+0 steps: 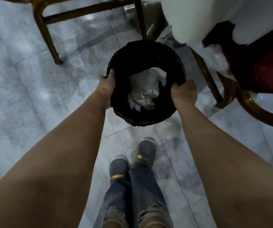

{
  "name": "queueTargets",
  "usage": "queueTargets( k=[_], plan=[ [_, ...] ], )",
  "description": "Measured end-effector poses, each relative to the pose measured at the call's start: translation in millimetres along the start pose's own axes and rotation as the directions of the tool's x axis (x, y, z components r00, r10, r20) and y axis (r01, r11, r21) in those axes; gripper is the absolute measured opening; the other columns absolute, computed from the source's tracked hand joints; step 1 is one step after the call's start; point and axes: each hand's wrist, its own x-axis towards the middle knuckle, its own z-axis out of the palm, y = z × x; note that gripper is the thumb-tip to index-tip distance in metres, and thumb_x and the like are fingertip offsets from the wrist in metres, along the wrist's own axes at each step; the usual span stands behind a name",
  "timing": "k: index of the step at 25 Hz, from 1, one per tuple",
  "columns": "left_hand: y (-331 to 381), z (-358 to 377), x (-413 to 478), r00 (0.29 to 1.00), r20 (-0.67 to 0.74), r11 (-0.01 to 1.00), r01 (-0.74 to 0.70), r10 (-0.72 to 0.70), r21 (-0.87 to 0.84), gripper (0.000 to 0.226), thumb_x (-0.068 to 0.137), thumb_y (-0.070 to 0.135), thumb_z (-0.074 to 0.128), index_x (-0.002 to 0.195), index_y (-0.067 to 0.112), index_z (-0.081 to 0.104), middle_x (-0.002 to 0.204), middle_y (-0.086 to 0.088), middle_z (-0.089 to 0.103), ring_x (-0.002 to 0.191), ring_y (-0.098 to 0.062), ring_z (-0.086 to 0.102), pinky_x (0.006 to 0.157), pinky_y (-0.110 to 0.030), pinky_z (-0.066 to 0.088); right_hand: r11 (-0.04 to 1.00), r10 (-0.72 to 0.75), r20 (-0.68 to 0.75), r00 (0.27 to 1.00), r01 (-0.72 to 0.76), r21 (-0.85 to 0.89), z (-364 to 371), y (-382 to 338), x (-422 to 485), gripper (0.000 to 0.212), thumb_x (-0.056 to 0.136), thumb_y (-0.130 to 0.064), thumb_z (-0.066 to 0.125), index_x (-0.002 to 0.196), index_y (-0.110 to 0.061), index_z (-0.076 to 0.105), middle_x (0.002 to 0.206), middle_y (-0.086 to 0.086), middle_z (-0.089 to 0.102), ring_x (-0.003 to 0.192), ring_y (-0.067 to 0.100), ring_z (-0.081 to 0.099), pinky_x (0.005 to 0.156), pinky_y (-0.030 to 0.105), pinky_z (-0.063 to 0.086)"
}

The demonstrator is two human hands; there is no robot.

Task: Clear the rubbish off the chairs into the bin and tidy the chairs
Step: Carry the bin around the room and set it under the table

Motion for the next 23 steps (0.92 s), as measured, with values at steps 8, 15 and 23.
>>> queueTargets(
  k=[8,15,23],
  plan=[
    [16.6,-43.8,-176.0,0.999,0.051,0.995,-0.011,0.006,0.102,0.063,0.096,0.062,0.033,0.143,0.020,0.037,0.132,-0.008,0.053,0.096,-0.025,0.057,0.054,-0.031,0.048,0.992,0.055,-0.002,0.999,-0.054,0.110,-120.7,13.8,-141.6,0.054,0.091,-0.024,0.051,0.138,0.003,0.043,0.142,0.021,0.047,0.126,0.040,0.051,0.102,0.043,0.048],
    [5.8,-67.8,-340.7,0.979,0.199,0.958,-0.097,0.044,0.269,0.067,0.093,0.066,0.036,0.144,0.023,0.032,0.141,-0.008,0.045,0.121,-0.034,0.048,0.077,-0.049,0.047,0.933,0.281,0.036,0.959,-0.282,0.226,-219.4,79.1,-281.2,0.050,0.090,-0.030,0.046,0.128,0.001,0.057,0.131,0.023,0.054,0.113,0.042,0.057,0.095,0.046,0.052],
    [-0.9,-26.2,-459.1,0.909,0.416,0.854,-0.241,0.032,0.462,0.072,0.090,0.072,0.033,0.142,0.023,0.043,0.143,-0.007,0.046,0.125,-0.034,0.046,0.086,-0.052,0.048,0.724,0.401,0.076,0.913,-0.367,0.585,-304.7,160.5,-367.0,0.045,0.088,-0.023,0.048,0.125,0.001,0.054,0.122,0.019,0.061,0.107,0.036,0.061,0.082,0.039,0.051]
  ],
)
